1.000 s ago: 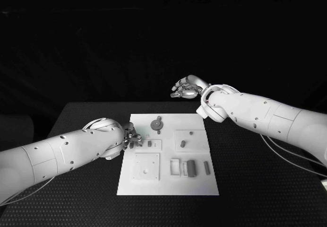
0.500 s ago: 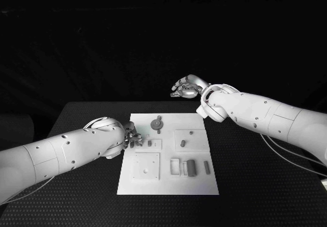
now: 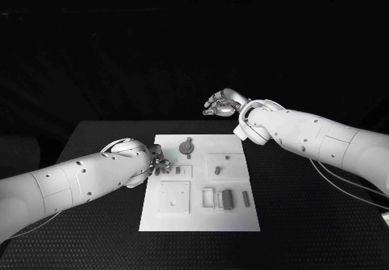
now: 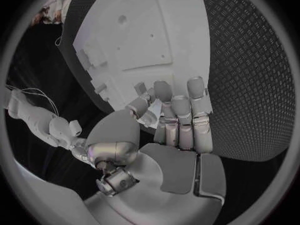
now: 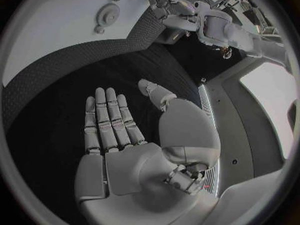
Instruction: Assemble the parts on the task board
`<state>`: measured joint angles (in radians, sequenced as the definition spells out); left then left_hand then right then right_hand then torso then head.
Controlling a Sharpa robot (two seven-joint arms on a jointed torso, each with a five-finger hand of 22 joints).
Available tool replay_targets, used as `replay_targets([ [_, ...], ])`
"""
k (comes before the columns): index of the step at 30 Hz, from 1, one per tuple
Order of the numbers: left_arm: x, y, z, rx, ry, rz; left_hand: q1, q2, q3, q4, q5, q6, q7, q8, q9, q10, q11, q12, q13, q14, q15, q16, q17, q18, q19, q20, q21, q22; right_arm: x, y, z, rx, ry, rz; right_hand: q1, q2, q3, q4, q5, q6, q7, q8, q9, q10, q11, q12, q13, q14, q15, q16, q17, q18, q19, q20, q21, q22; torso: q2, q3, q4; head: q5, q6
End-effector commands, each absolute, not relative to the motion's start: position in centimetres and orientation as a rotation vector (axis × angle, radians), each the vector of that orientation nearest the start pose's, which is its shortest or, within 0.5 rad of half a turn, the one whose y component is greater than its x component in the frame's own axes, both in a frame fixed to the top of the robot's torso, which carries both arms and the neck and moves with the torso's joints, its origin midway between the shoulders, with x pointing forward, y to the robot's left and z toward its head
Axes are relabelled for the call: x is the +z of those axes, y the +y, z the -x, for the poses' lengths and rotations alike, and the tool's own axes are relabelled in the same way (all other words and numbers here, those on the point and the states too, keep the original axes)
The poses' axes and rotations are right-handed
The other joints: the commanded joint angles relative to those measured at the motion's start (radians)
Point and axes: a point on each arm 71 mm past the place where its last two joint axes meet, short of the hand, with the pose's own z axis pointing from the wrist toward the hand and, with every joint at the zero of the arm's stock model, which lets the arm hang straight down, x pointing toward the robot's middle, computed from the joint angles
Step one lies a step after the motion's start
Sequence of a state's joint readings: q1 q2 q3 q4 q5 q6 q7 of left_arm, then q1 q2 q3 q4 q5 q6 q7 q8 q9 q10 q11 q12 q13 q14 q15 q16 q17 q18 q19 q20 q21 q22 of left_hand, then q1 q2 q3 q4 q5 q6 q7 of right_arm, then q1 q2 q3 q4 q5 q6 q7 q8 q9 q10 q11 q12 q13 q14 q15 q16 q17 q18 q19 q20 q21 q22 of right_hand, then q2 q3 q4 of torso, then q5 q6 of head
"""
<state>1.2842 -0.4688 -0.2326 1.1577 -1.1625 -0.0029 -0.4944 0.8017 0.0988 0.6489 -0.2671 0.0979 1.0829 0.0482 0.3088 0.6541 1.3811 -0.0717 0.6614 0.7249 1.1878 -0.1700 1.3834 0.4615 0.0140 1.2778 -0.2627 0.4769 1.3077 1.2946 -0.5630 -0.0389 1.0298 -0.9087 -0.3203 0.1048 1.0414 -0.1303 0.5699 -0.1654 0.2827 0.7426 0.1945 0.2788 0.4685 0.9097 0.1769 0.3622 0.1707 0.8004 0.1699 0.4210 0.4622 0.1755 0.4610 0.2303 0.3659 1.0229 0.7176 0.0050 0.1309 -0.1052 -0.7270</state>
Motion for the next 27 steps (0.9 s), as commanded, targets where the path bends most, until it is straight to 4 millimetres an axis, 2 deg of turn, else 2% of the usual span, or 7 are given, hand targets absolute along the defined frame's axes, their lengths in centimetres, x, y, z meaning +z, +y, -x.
replay_targets([
  [1,-26.32,13.25,-52.28,-0.233,2.253,-0.027,-0.014,0.003,0.001,0.008,0.011,0.071,-0.013,0.006,0.001,0.005,-0.003,0.006,0.002,0.004,-0.008,0.005,0.0,-0.011,0.004,-0.006,0.009,0.025,-15.58,-20.25,-58.33,0.86,1.578,-0.303,0.01,-0.003,-0.006,-0.002,0.004,-0.004,0.025,0.004,-0.002,0.006,-0.002,-0.007,-0.002,0.001,0.007,-0.004,0.001,-0.011,-0.009,-0.001,-0.004,0.001,0.0,0.0003,-0.0002,0.0,0.0],
  [27,-26.77,12.52,-51.94,-0.201,2.271,-0.1,-0.06,0.014,-0.011,0.023,0.032,0.092,-0.022,0.014,0.007,0.02,-0.012,0.023,0.006,0.019,-0.016,0.023,0.0,-0.014,0.014,-0.006,0.036,0.024,-15.59,-20.25,-58.34,0.859,1.578,-0.303,0.012,-0.004,-0.006,-0.002,0.004,-0.004,0.025,0.004,-0.003,0.008,-0.002,-0.007,-0.006,-0.002,0.009,-0.009,0.003,-0.013,-0.012,-0.001,-0.007,0.005,0.0,-0.0002,-0.0001,-0.003,-0.003],
])
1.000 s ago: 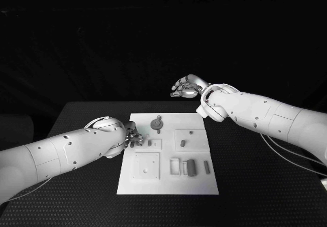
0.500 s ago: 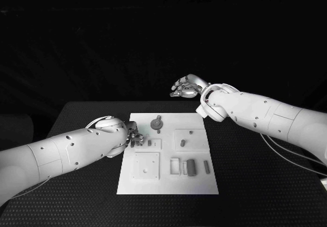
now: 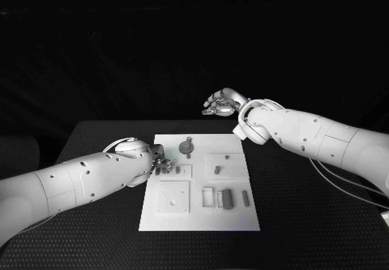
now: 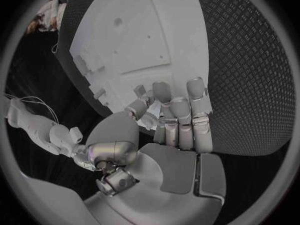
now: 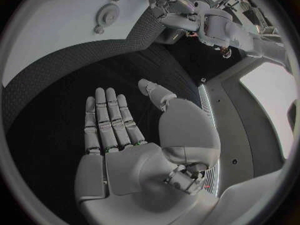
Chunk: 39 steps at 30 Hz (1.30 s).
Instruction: Assemble the parts on the task board
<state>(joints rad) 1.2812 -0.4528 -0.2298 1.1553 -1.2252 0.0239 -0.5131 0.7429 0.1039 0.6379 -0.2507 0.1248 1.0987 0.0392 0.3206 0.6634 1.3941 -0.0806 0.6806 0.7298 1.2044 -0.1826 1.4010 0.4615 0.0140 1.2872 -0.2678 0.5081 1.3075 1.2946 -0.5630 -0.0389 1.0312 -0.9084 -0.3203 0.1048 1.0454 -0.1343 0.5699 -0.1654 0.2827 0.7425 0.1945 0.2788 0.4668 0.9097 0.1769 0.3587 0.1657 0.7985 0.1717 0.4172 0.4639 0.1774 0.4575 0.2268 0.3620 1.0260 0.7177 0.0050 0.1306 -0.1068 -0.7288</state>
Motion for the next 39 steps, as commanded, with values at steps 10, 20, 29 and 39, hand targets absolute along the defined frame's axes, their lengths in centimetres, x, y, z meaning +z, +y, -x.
replay_targets([
  [10,-26.71,12.71,-52.05,-0.179,2.255,-0.124,0.011,0.007,0.016,-0.006,0.036,0.079,-0.014,0.002,-0.001,0.007,-0.004,0.005,0.001,0.003,-0.004,0.008,-0.001,-0.013,0.004,-0.002,0.012,0.024,-15.61,-20.31,-58.34,0.859,1.578,-0.304,0.008,0.0,-0.007,-0.002,0.004,-0.004,0.025,0.004,-0.002,0.008,-0.002,-0.004,-0.003,-0.001,0.008,-0.007,0.001,-0.016,-0.009,0.002,-0.004,0.003,0.0,-0.0002,0.0003,-0.001,-0.001],
  [20,-26.64,12.91,-52.2,-0.15,2.236,-0.167,0.022,0.007,0.022,-0.016,0.042,0.081,-0.015,0.002,0.0,0.009,-0.005,0.007,0.001,0.005,-0.004,0.01,-0.001,-0.014,0.004,-0.001,0.017,0.024,-15.68,-20.32,-58.32,0.859,1.58,-0.304,0.008,0.0,-0.007,-0.002,0.004,-0.004,0.025,0.004,-0.002,0.008,-0.002,-0.004,-0.004,-0.001,0.009,-0.009,0.002,-0.016,-0.01,0.002,-0.005,0.004,0.0,-0.0001,0.0002,-0.002,-0.001],
  [29,-26.67,13.26,-52.32,-0.117,2.235,-0.184,0.027,0.012,0.025,-0.017,0.051,0.083,-0.015,0.003,0.001,0.011,-0.005,0.008,0.001,0.006,-0.004,0.012,-0.001,-0.014,0.005,0.001,0.021,0.024,-15.68,-20.33,-58.32,0.858,1.579,-0.305,0.008,0.0,-0.007,-0.001,0.004,-0.004,0.025,0.005,-0.002,0.009,-0.002,-0.004,-0.005,-0.001,0.009,-0.009,0.002,-0.016,-0.01,0.002,-0.006,0.004,0.0,0.0,0.0006,-0.002,-0.001],
  [39,-26.8,13.34,-52.23,-0.112,2.258,-0.186,0.018,0.02,0.022,-0.015,0.076,0.087,-0.016,0.004,0.002,0.014,-0.006,0.01,0.001,0.008,-0.004,0.015,0.0,-0.014,0.006,0.007,0.027,0.024,-15.68,-20.31,-58.31,0.859,1.579,-0.305,0.009,0.0,-0.007,-0.002,0.004,-0.004,0.025,0.005,-0.003,0.009,-0.002,-0.004,-0.006,-0.001,0.009,-0.01,0.003,-0.017,-0.01,0.002,-0.006,0.005,0.0,0.0001,0.0004,-0.001,-0.004],
])
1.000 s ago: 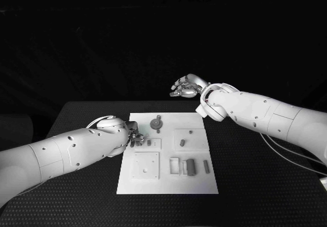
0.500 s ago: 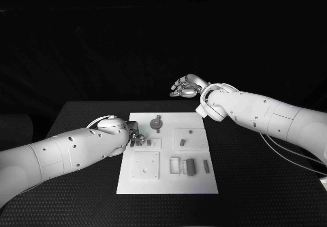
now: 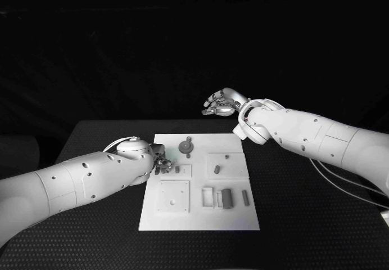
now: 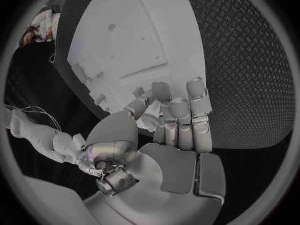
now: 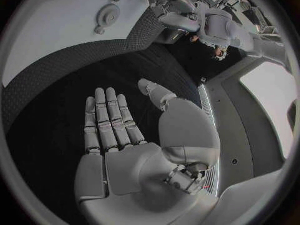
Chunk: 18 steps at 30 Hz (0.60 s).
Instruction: Assemble the parts on the task board
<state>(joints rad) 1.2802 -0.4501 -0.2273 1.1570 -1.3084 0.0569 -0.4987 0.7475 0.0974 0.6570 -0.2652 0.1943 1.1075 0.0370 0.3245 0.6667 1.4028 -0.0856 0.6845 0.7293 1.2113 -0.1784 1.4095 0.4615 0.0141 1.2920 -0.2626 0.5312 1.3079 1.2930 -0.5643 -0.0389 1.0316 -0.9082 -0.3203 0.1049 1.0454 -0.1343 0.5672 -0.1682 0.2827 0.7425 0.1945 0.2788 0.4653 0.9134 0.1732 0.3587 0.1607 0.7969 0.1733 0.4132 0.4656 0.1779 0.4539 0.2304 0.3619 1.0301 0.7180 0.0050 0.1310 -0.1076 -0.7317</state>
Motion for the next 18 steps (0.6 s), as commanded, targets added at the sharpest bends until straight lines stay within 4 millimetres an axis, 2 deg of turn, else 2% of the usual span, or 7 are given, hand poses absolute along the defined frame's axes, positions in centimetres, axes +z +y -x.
replay_targets([
  [1,-26.8,13.37,-52.23,-0.11,2.258,-0.187,0.012,0.029,0.002,0.0,0.008,0.079,-0.014,0.0,-0.001,0.005,-0.001,0.007,0.002,0.002,-0.009,0.007,0.0,-0.014,0.001,0.002,0.004,0.023,-15.68,-20.31,-58.31,0.859,1.579,-0.305,0.009,0.0,-0.005,0.001,0.004,-0.004,0.025,0.005,-0.001,0.005,0.002,-0.004,-0.002,0.0,0.008,-0.006,0.001,-0.017,-0.007,-0.002,-0.006,0.001,0.0,0.0002,0.0,0.0,-0.001],
  [9,-26.97,13.44,-52.1,-0.12,2.292,-0.164,-0.018,0.052,0.003,-0.009,0.035,0.085,-0.017,0.002,0.002,0.009,-0.003,0.012,0.004,0.005,-0.01,0.014,0.001,-0.014,0.001,0.005,0.013,0.023,-15.68,-20.31,-58.3,0.859,1.579,-0.305,0.01,0.0,-0.005,0.001,0.004,-0.004,0.025,0.005,-0.001,0.005,0.002,-0.005,-0.002,0.0,0.008,-0.007,0.002,-0.017,-0.007,-0.002,-0.007,0.002,0.0,0.0002,0.0001,0.0,-0.002],
  [18,-27.14,13.59,-52.12,-0.121,2.325,-0.132,-0.05,0.067,0.015,-0.018,0.066,0.09,-0.018,0.004,0.005,0.011,-0.005,0.019,0.007,0.008,-0.011,0.02,0.003,-0.013,0.003,0.005,0.023,0.023,-15.68,-20.35,-58.31,0.858,1.579,-0.305,0.01,0.0,-0.005,0.001,0.004,-0.004,0.025,0.005,-0.002,0.006,0.002,-0.005,-0.003,0.0,0.008,-0.008,0.002,-0.018,-0.007,-0.002,-0.007,0.003,0.0,0.0003,0.0001,0.001,-0.002],
])
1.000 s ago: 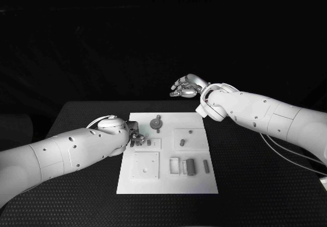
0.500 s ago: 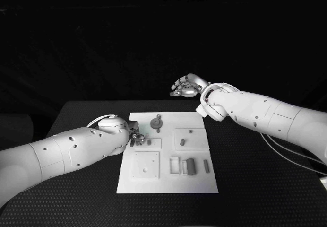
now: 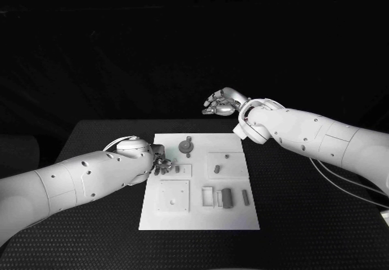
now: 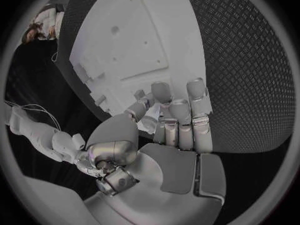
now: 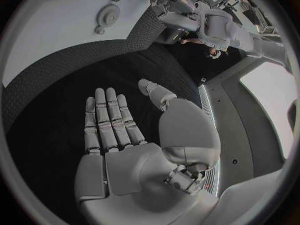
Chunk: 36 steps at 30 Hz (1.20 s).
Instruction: Assemble the parts on the task board
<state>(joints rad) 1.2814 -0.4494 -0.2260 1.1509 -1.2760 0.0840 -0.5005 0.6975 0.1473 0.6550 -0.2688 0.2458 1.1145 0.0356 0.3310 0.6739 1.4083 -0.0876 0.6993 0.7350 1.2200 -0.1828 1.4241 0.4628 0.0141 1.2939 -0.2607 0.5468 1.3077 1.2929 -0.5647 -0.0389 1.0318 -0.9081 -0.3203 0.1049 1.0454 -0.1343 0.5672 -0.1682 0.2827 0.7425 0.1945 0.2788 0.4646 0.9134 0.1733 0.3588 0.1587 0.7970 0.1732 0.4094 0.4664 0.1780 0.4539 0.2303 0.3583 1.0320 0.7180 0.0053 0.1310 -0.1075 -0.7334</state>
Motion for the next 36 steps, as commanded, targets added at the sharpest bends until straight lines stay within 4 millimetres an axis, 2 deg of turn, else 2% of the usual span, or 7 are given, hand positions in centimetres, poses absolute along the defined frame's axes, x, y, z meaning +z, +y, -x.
replay_targets([
  [1,-27.17,13.6,-52.11,-0.122,2.33,-0.129,-0.005,0.019,0.019,-0.016,0.025,0.084,-0.017,-0.002,-0.002,0.005,-0.003,0.006,0.002,0.0,-0.007,0.006,0.002,-0.013,0.001,0.003,0.009,0.024,-15.68,-20.35,-58.31,0.858,1.579,-0.305,0.01,0.0,-0.005,0.001,0.004,-0.004,0.025,0.005,-0.001,0.006,0.002,-0.005,-0.001,0.0,0.008,-0.004,0.002,-0.018,-0.007,-0.002,-0.004,0.001,0.0,-0.0001,0.0001,0.001,-0.001],
  [3,-27.18,13.62,-52.14,-0.123,2.332,-0.125,-0.015,0.023,0.024,-0.018,0.041,0.085,-0.018,-0.002,0.0,0.005,-0.004,0.009,0.004,0.0,-0.008,0.008,0.003,-0.012,0.001,0.003,0.013,0.024,-15.68,-20.35,-58.3,0.858,1.579,-0.305,0.011,0.0,-0.005,0.001,0.004,-0.004,0.025,0.005,-0.001,0.006,0.002,-0.005,-0.002,0.0,0.008,-0.004,0.002,-0.018,-0.007,-0.002,-0.004,0.001,0.0,-0.0002,0.0001,0.001,-0.001],
  [12,-27.18,13.79,-52.28,-0.116,2.329,-0.117,-0.02,0.024,0.025,-0.018,0.041,0.085,-0.018,-0.002,0.0,0.005,-0.004,0.01,0.004,0.0,-0.008,0.009,0.003,-0.012,0.001,0.003,0.015,0.024,-15.68,-20.38,-58.29,0.858,1.579,-0.305,0.011,0.0,-0.005,0.0,0.004,-0.004,0.025,0.005,-0.001,0.006,0.002,-0.005,-0.003,0.0,0.008,-0.005,0.002,-0.018,-0.007,-0.002,-0.004,0.002,0.0,-0.0001,-0.0002,0.002,0.0],
  [17,-27.11,13.7,-52.31,-0.12,2.317,-0.109,-0.033,0.02,0.029,-0.016,0.005,0.082,-0.017,-0.003,0.002,0.002,-0.003,0.012,0.005,-0.002,-0.008,0.008,0.002,-0.01,-0.001,0.003,0.018,0.022,-15.67,-20.38,-58.29,0.857,1.578,-0.306,0.011,0.0,-0.005,0.0,0.004,-0.004,0.025,0.005,-0.002,0.006,0.002,-0.005,-0.003,0.0,0.008,-0.005,0.002,-0.018,-0.007,-0.002,-0.004,0.003,0.0,-0.0003,-0.0002,0.002,0.001],
  [22,-27.05,13.73,-52.39,-0.125,2.307,-0.101,-0.057,-0.028,0.009,0.005,-0.062,0.074,-0.015,-0.006,0.004,0.0,-0.001,0.009,0.001,-0.003,-0.007,0.004,-0.002,-0.008,-0.005,0.002,0.017,0.02,-15.67,-20.39,-58.29,0.857,1.578,-0.306,0.012,-0.001,-0.005,0.0,0.004,-0.004,0.025,0.005,-0.002,0.006,0.002,-0.005,-0.005,-0.002,0.01,-0.008,0.003,-0.019,-0.008,-0.002,-0.006,0.004,0.0,-0.0006,0.0001,0.001,0.001],
  [26,-27.04,13.8,-52.44,-0.125,2.304,-0.097,-0.064,-0.058,-0.004,0.014,-0.083,0.071,-0.014,-0.008,0.005,-0.002,-0.001,0.007,-0.001,-0.005,-0.007,0.002,-0.004,-0.007,-0.006,0.002,0.015,0.02,-15.67,-20.38,-58.27,0.857,1.578,-0.306,0.012,-0.002,-0.005,0.0,0.004,-0.005,0.025,0.005,-0.002,0.006,0.002,-0.005,-0.005,-0.003,0.01,-0.009,0.003,-0.019,-0.008,-0.002,-0.006,0.004,0.0,-0.0003,-0.0001,0.001,0.001],
  [36,-27.01,13.76,-52.49,-0.131,2.298,-0.095,-0.088,-0.096,-0.058,0.021,-0.099,0.066,-0.014,-0.009,0.008,-0.004,0.0,0.006,-0.003,-0.008,-0.007,0.0,-0.006,-0.005,-0.01,0.001,0.012,0.02,-15.67,-20.38,-58.28,0.857,1.578,-0.306,0.012,-0.002,-0.006,-0.001,0.004,-0.005,0.025,0.005,-0.003,0.006,0.002,-0.006,-0.007,-0.003,0.011,-0.01,0.004,-0.02,-0.009,-0.002,-0.007,0.005,0.0,-0.0004,0.0001,0.0,0.0],
])
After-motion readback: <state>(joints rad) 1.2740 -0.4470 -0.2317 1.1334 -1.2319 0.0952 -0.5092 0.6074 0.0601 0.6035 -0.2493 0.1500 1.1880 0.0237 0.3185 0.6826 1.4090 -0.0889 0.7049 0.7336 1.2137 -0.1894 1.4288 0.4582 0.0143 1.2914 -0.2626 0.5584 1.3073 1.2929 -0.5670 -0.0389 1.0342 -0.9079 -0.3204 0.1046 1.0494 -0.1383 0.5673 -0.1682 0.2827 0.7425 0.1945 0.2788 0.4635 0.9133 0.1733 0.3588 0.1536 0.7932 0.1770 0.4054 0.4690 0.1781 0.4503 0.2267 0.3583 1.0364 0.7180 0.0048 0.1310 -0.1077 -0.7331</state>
